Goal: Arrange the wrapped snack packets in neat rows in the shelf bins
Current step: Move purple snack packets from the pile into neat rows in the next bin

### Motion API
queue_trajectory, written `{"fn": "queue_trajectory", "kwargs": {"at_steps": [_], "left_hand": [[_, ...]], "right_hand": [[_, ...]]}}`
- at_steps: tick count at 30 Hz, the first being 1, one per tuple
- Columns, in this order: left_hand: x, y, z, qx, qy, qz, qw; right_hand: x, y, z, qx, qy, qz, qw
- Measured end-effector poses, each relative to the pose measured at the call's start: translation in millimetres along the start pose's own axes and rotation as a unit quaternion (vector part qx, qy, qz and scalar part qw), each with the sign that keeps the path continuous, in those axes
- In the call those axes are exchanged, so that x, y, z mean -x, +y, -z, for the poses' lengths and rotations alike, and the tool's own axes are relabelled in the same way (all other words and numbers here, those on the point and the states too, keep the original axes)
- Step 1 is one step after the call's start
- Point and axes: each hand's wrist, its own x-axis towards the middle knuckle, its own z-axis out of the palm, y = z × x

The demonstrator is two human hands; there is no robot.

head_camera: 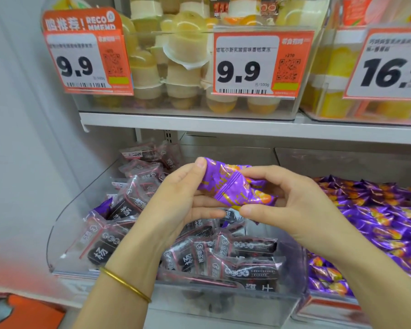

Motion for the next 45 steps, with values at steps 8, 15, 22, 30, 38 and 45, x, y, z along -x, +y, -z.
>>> {"fn": "queue_trajectory", "kwargs": {"at_steps": [8,15,22,30,38,45], "left_hand": [[5.0,-0.2,-1.2,-0.043,-0.085,-0.027,0.995],[5.9,0.7,-8.3,-0.077,-0.13,-0.049,0.987],[-1.8,-3.9,-54.4,-0.216,-0.119,-0.144,0.958],[-28.7,-19.0,-142.3,-0.403,-0.088,-0.277,0.868],[-53.5,-42.7,-207.5,-0.489,-0.17,-0.253,0.817],[-61.7,-68.4,-224.1,-0.523,-0.197,-0.213,0.802]], "right_hand": [[0.9,1.8,-0.3,0.189,0.041,0.052,0.98],[2.6,-9.2,4.0,0.137,-0.008,0.004,0.991],[19.5,-23.1,49.7,0.187,-0.004,-0.04,0.981],[73.0,-5.1,149.4,0.266,0.106,-0.107,0.952],[77.6,69.0,274.7,0.581,0.024,-0.242,0.776],[35.3,102.2,285.1,0.647,-0.113,-0.255,0.71]]}}
